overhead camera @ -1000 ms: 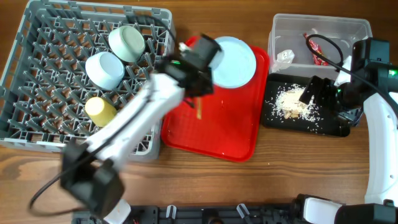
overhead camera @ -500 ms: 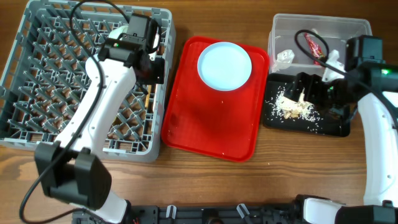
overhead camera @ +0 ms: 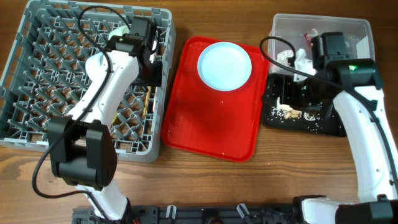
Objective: Sort waste into correct bins and load items into the dishwasher rack
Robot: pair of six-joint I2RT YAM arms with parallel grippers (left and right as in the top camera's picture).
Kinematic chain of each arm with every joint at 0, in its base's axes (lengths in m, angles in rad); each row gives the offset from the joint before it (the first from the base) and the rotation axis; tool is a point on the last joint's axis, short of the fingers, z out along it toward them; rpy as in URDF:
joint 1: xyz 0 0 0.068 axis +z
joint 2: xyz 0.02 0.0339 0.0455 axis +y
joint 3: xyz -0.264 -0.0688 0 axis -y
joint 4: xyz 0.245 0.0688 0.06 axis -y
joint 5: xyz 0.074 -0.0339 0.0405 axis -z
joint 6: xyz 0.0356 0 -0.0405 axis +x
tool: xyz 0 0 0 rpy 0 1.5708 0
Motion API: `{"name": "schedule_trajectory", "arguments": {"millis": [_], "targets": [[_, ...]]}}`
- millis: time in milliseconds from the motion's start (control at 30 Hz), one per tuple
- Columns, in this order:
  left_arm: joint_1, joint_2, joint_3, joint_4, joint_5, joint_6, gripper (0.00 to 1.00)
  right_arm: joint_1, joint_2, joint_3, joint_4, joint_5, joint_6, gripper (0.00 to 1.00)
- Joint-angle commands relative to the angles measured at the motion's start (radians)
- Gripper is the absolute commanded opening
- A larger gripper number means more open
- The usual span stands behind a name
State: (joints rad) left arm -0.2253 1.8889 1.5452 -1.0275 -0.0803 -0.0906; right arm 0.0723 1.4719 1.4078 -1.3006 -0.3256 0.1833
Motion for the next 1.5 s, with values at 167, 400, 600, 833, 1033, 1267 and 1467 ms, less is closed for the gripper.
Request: {"name": "schedule_trajectory", "arguments": {"millis": [167,400,600,833,1033,1267,1467], "targets": [[0.003,-0.074,-0.01,-0.031,0.156,-0.11,0.44,0.127,0.076,-0.023,0.011,-0.014,0.01,0.04],[0.003,-0.25,-0.01,0.009,0.159,-0.153,0.43,0.256,0.135,-0.224,0.139,-0.013,0.064,0.04],[0.003,-0.285,-0.01,0.018,0.159,-0.154,0.43,0.274,0.157,-0.473,0.38,-0.012,0.165,0.04],[0.003,-0.285,-0.01,0.021,0.159,-0.153,0.43,0.274,0.159,-0.621,0.515,0.097,0.281,0.04],[0.003,-0.285,-0.01,0.021,0.159,-0.153,0.43,0.274,0.159,-0.621,0.533,0.277,0.37,0.04],[0.003,-0.285,-0.01,0.021,0.159,-0.154,0.44,0.274,0.159,-0.615,0.533,0.463,0.397,0.04],[0.003,-0.285,-0.01,0.021,0.159,-0.154,0.46,0.274,0.159,-0.595,0.55,0.52,0.42,0.04]]}}
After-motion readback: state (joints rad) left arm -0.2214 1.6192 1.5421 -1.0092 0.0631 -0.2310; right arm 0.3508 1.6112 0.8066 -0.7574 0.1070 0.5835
